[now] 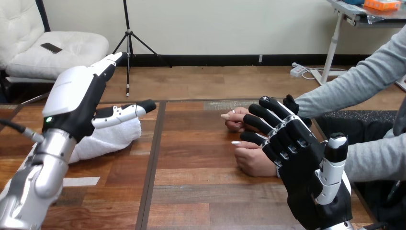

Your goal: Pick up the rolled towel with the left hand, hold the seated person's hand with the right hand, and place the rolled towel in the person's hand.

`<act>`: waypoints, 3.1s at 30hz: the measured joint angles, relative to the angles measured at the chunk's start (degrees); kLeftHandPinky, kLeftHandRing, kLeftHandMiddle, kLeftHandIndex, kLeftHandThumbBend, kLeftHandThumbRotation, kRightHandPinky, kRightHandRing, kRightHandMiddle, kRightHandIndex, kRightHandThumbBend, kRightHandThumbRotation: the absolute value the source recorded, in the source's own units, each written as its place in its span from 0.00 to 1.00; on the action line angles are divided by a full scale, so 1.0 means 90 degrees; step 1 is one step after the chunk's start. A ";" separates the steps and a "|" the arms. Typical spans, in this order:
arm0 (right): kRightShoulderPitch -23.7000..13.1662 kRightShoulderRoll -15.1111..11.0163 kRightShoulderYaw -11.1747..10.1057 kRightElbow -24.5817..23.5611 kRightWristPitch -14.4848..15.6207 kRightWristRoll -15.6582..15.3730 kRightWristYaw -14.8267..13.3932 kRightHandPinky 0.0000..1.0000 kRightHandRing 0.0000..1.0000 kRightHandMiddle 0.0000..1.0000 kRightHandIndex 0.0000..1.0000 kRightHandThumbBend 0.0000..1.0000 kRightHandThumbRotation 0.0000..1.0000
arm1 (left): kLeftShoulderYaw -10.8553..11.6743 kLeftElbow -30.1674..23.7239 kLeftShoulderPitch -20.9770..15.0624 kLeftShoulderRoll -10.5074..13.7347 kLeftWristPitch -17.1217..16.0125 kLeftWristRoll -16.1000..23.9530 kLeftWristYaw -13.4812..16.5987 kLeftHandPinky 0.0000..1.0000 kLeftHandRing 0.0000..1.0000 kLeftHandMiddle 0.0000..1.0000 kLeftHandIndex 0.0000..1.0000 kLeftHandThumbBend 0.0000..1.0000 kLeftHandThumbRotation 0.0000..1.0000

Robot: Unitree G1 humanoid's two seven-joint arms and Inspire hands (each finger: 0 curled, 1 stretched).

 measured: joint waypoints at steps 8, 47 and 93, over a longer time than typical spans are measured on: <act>-0.0019 -0.0003 -0.0004 0.0002 0.0000 -0.0001 -0.0004 0.75 0.85 0.85 0.83 0.87 1.00 | -0.0290 0.0650 -0.0479 0.0063 0.0115 0.0196 0.0062 0.87 0.91 0.92 0.91 0.76 0.82; -0.0061 -0.0002 -0.0003 0.0017 0.0001 -0.0008 -0.0054 0.71 0.83 0.82 0.82 0.89 1.00 | -0.1421 0.3552 -0.2510 0.0032 0.0799 0.0571 0.0215 0.88 0.92 0.93 0.92 0.76 0.81; -0.0406 0.0006 -0.0135 0.0028 -0.0002 -0.0184 -0.0123 0.71 0.82 0.81 0.81 0.88 1.00 | -0.2583 0.4471 -0.3426 -0.0080 0.2258 0.0630 -0.0432 0.91 0.94 0.95 0.95 0.80 0.78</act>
